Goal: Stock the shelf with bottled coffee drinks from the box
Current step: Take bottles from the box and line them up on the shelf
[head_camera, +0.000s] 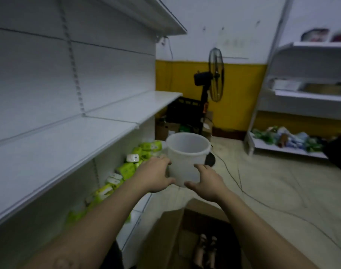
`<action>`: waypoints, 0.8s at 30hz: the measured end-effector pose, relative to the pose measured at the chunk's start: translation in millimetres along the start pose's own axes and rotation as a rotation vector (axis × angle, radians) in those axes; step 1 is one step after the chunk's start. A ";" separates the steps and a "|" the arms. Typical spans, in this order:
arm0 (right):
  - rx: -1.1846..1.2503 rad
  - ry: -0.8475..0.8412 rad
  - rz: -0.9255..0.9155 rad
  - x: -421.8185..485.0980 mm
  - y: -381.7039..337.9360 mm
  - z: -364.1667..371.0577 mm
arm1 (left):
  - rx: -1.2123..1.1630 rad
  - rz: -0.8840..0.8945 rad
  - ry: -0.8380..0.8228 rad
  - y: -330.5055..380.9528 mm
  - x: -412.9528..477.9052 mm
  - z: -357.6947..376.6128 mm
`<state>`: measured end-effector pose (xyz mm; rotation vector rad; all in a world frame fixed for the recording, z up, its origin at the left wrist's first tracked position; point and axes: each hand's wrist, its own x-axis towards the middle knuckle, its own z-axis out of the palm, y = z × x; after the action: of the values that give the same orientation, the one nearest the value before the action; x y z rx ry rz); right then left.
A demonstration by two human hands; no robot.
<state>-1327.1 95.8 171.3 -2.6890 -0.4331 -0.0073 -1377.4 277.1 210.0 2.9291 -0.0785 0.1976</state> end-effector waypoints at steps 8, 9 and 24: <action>0.035 -0.246 0.307 1.8 110.5 63.7 | -0.095 0.035 -0.260 45.9 42.1 112.4; 0.041 -0.268 0.334 2.8 120.4 73.9 | -0.106 0.024 -0.296 48.9 45.3 126.9; 0.240 -0.742 0.560 13.9 218.3 235.9 | -0.291 -0.237 -0.758 21.8 87.9 347.3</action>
<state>-1262.1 5.8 -130.7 -2.3953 0.1313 1.1389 -1247.6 180.7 -110.5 2.5241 0.1174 -0.8780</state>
